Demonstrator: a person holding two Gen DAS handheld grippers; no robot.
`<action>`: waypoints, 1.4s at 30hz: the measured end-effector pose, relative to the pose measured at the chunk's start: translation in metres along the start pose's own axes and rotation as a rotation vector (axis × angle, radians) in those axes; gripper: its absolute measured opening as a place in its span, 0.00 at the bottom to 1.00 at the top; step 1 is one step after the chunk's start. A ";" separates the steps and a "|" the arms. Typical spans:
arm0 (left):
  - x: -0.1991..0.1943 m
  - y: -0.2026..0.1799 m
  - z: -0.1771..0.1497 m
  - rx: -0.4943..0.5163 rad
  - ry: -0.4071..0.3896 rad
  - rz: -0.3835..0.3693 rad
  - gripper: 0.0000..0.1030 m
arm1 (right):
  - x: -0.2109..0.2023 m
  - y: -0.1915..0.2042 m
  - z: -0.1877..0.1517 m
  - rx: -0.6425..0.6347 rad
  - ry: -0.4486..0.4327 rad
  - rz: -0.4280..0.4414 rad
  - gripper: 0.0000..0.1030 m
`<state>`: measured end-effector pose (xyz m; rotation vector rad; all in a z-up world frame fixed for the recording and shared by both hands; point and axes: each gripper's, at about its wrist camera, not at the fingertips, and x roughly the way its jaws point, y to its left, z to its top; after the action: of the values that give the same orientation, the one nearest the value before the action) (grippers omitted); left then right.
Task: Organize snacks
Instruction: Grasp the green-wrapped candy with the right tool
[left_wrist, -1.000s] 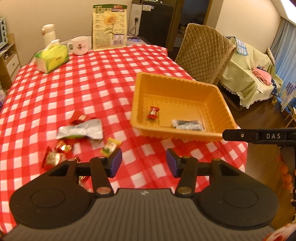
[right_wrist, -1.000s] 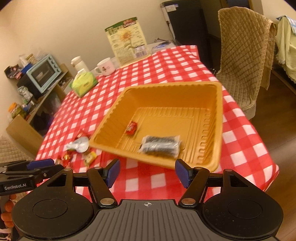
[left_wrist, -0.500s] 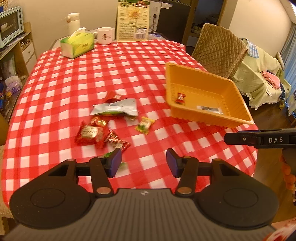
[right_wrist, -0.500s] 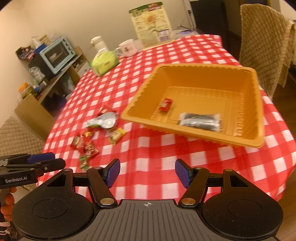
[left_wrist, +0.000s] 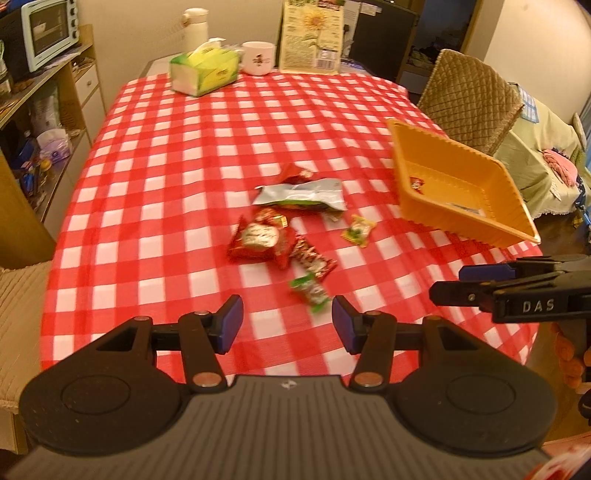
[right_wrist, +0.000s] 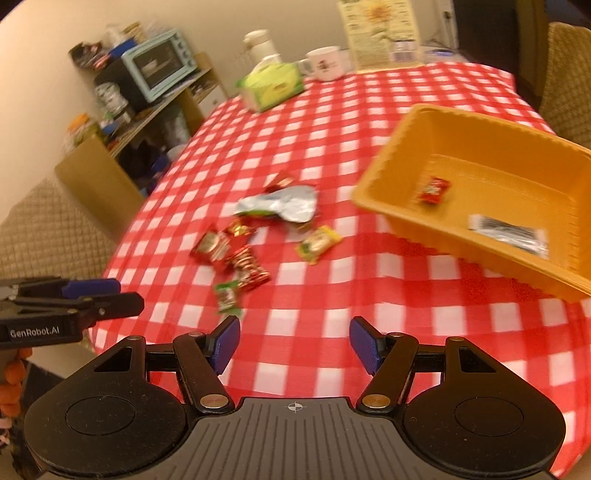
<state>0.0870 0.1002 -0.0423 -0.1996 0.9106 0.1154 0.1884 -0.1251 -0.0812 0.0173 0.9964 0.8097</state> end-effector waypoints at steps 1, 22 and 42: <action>0.001 0.005 -0.001 -0.003 0.003 0.003 0.48 | 0.005 0.005 0.000 -0.012 0.003 0.003 0.64; 0.029 0.062 -0.001 0.012 0.049 -0.008 0.48 | 0.099 0.065 0.011 -0.172 0.034 -0.008 0.40; 0.057 0.070 0.009 0.086 0.077 -0.040 0.48 | 0.123 0.080 0.005 -0.294 0.058 -0.079 0.21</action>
<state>0.1154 0.1715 -0.0907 -0.1432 0.9859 0.0316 0.1792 0.0088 -0.1401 -0.2982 0.9186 0.8810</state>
